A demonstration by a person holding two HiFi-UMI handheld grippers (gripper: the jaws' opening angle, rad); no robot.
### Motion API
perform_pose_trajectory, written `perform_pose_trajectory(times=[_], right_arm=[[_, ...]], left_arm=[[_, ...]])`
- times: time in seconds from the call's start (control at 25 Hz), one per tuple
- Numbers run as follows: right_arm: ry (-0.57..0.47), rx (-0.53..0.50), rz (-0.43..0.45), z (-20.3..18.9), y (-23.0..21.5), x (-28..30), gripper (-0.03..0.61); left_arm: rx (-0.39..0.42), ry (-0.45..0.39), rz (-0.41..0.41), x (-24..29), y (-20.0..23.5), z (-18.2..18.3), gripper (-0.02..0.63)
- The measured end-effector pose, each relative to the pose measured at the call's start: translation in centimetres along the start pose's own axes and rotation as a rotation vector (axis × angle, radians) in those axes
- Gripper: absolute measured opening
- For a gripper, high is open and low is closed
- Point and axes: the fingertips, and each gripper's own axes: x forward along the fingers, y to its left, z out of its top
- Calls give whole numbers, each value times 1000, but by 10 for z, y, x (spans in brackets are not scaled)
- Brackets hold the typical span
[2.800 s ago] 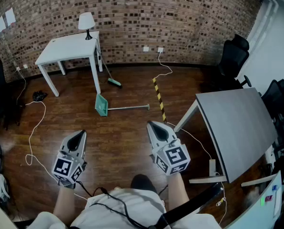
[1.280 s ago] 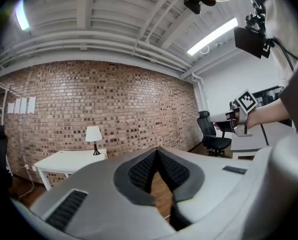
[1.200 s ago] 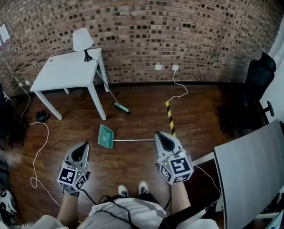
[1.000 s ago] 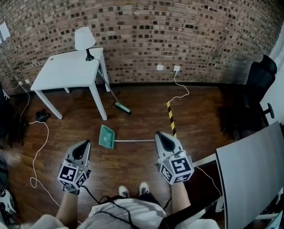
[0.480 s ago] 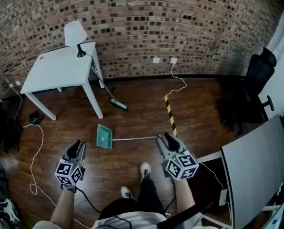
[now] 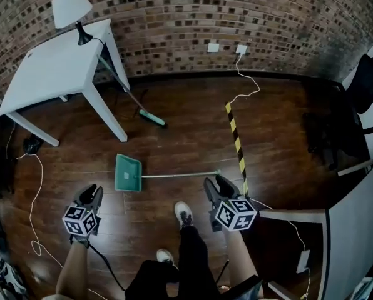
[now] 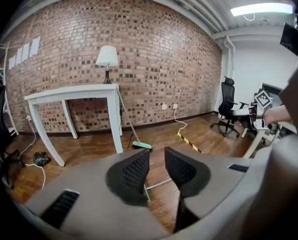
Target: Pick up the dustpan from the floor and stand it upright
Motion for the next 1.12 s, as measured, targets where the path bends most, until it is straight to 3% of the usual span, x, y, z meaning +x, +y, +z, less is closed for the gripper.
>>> perform_pose_trajectory(times=[0.2,0.64,0.88,1.04,1.12], right_arm=[[45,22,21,-91,-53,74,198],[100,338,-41,-312,-210,209,198],[50,575,-85,-399,-278,256,210],[-15,665,-63,-420,-298,279,245],[-53,715,-65,-427,-308,286,246]], left_arm=[[-26,149,68,93,46,-93,104],[-20,317,118,252,125,-264,140],[-15,379,159,296,155,-319,158],[-32,397,167,307,168,-335,158],[-8,411,180,309,173,-337,199]])
